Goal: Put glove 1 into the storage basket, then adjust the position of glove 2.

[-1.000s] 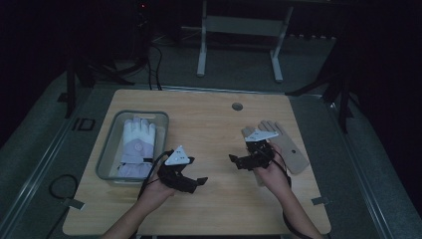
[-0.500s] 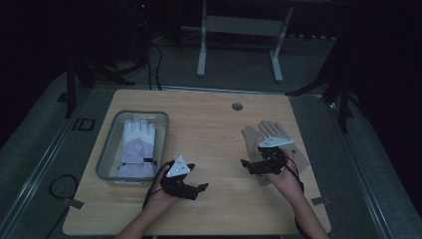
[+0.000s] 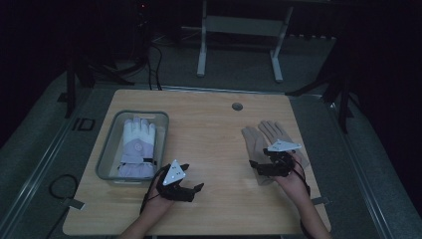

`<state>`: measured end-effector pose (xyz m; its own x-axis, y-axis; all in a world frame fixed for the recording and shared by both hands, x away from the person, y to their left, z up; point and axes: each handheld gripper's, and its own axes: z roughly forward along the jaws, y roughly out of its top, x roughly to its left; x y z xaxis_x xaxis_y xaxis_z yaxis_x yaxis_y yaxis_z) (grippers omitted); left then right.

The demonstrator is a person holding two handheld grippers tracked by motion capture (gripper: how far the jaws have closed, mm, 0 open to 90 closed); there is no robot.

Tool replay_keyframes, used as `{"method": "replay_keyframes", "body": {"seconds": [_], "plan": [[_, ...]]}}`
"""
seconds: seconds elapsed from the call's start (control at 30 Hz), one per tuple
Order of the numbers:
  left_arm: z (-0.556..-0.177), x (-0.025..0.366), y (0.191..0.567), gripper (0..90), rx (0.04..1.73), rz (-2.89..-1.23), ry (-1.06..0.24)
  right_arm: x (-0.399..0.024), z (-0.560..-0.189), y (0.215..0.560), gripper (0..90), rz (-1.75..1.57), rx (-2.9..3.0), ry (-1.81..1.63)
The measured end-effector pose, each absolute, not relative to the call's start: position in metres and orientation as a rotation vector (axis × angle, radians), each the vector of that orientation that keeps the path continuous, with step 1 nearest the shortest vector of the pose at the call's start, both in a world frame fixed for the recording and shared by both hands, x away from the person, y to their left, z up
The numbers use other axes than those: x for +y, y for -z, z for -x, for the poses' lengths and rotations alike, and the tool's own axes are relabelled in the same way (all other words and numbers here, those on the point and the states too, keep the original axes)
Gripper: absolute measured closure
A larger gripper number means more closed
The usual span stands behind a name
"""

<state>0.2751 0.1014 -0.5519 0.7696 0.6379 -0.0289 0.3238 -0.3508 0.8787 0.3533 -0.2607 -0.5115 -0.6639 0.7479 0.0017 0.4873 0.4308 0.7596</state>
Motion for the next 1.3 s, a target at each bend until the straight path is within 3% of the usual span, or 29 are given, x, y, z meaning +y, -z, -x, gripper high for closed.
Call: {"method": "replay_keyframes", "body": {"seconds": [0.03,0.3,0.73,1.13,1.3], "plan": [[-0.274,0.101,0.554,14.9,0.721,-1.969,-0.384,-0.263,-0.355,0.512,32.0,-1.074,2.347,-1.076],[-0.270,0.099,0.558,14.8,0.672,-1.999,-0.386,-0.275,-0.375,0.514,41.2,-1.066,2.334,-1.029],[-0.268,0.106,0.559,14.8,0.683,-1.986,-0.419,-0.276,-0.414,0.527,43.2,-1.098,2.362,-0.959],[-0.267,0.110,0.562,14.8,0.696,-1.999,-0.399,-0.273,-0.419,0.550,47.4,-1.163,2.371,-0.934],[-0.267,0.108,0.562,14.8,0.692,-2.002,-0.402,-0.271,-0.414,0.549,73.5,-1.163,2.387,-0.953]]}}
